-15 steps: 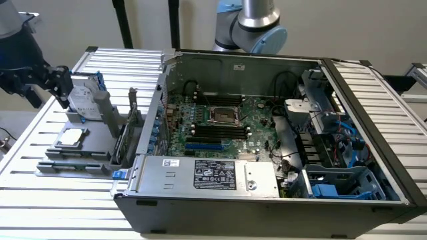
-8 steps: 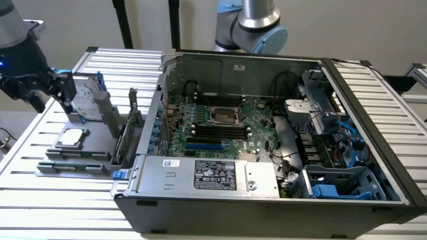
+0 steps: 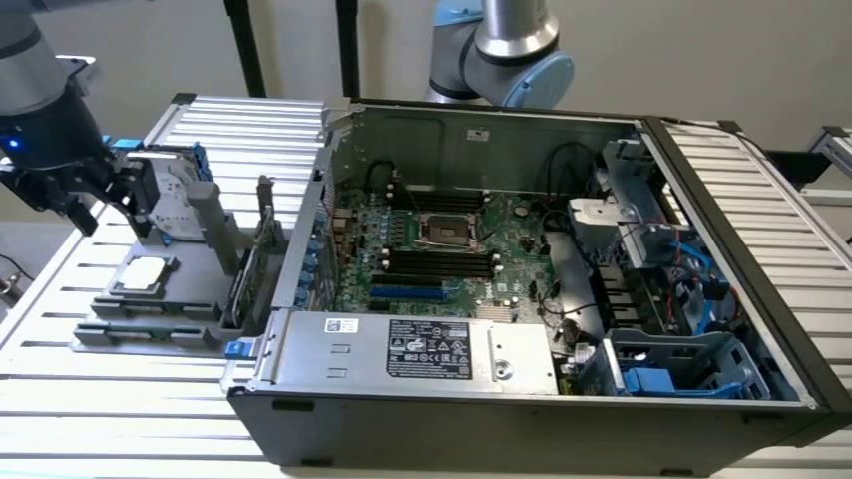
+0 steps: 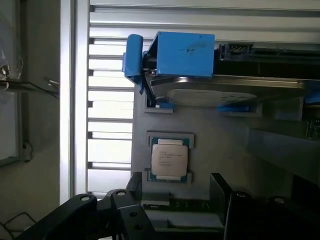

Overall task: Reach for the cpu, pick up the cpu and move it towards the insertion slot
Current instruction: 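Pick up the cpu and move it towards the insertion slot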

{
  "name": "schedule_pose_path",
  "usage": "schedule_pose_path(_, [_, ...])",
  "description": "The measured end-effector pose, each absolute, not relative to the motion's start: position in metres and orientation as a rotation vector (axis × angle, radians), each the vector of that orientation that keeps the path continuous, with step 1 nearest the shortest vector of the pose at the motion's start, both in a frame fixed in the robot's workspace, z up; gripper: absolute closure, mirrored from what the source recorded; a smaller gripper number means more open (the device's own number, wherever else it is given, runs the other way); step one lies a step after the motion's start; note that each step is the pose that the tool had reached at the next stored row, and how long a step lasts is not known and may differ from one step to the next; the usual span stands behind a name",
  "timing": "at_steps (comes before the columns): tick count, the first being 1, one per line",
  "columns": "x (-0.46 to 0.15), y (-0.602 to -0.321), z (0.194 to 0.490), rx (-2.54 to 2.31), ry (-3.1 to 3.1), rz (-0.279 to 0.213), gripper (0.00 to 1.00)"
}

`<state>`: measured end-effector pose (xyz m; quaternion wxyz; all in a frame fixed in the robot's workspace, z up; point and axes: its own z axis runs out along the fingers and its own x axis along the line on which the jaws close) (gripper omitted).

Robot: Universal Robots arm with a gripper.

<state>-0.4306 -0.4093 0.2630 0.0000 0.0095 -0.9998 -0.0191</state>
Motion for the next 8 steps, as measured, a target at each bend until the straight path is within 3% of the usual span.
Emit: schedule_pose_path(8, [-0.429, -0.411, 0.248, 0.030, -3.141, -0.060, 0.35])
